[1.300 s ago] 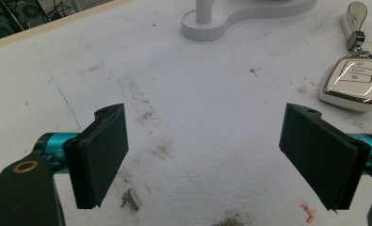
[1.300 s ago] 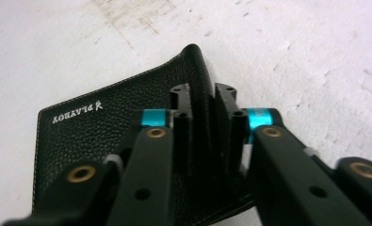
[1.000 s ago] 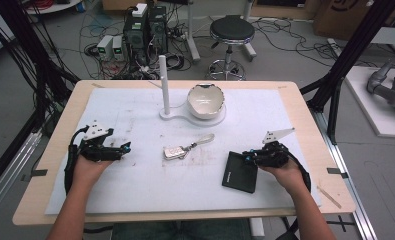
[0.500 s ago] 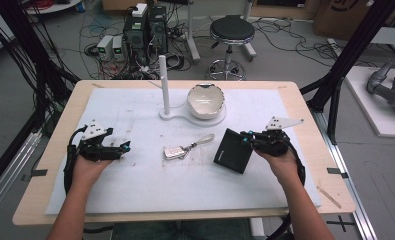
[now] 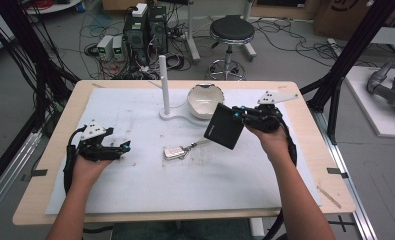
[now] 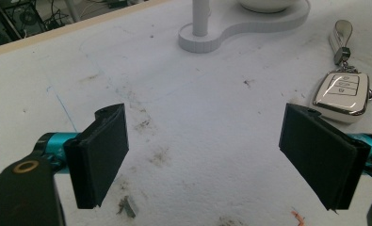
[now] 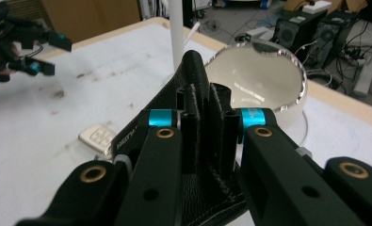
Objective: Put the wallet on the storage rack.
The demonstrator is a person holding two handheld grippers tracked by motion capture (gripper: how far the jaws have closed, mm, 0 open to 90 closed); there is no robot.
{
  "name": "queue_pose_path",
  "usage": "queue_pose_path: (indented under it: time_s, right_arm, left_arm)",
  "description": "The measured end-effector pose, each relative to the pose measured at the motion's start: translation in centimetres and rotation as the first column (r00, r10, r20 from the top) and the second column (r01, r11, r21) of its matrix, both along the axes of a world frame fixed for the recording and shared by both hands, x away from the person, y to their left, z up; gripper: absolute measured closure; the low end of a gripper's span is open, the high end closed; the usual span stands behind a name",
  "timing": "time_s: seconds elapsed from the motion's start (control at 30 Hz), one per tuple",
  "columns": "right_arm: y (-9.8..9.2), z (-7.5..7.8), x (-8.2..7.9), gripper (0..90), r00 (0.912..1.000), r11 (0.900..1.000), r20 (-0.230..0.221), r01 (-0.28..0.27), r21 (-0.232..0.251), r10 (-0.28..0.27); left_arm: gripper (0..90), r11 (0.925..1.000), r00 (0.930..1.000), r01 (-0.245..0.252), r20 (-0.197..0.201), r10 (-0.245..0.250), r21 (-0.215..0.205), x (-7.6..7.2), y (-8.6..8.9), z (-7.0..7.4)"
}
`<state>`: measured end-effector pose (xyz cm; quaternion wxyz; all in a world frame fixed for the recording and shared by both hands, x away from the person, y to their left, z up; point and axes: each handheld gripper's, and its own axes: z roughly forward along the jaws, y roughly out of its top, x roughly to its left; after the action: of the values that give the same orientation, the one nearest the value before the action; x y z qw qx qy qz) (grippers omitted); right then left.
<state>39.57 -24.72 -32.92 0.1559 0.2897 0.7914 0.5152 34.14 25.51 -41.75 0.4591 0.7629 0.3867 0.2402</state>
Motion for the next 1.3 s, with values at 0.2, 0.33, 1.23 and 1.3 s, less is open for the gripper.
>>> queue_pose_path:
  time_s: [0.2,0.33,1.23,1.3]
  right_arm:
    - [1.4,1.1,1.6,84.1,0.9999,1.000,0.008,0.007,-0.010,-0.007]
    - [2.7,2.3,3.2,84.0,0.9990,1.000,0.035,0.026,0.000,-0.026]
    - [6.9,3.3,10.6,84.0,0.9871,0.988,0.072,0.147,-0.054,-0.142]
    - [7.0,2.9,10.9,84.0,0.9878,0.987,0.072,0.143,-0.074,-0.138]
  left_arm:
    - [16.2,1.0000,1.0000,0.001,0.001,-0.001,0.002,0.0,0.1,0.0]
    - [16.2,1.0000,1.0000,0.002,-0.001,-0.002,0.006,0.0,0.0,0.0]
    - [16.2,1.0000,1.0000,-0.005,0.002,0.005,-0.004,0.0,0.4,0.0]
    - [16.2,0.9999,0.9999,-0.010,0.005,0.010,-0.010,-0.1,0.5,0.1]
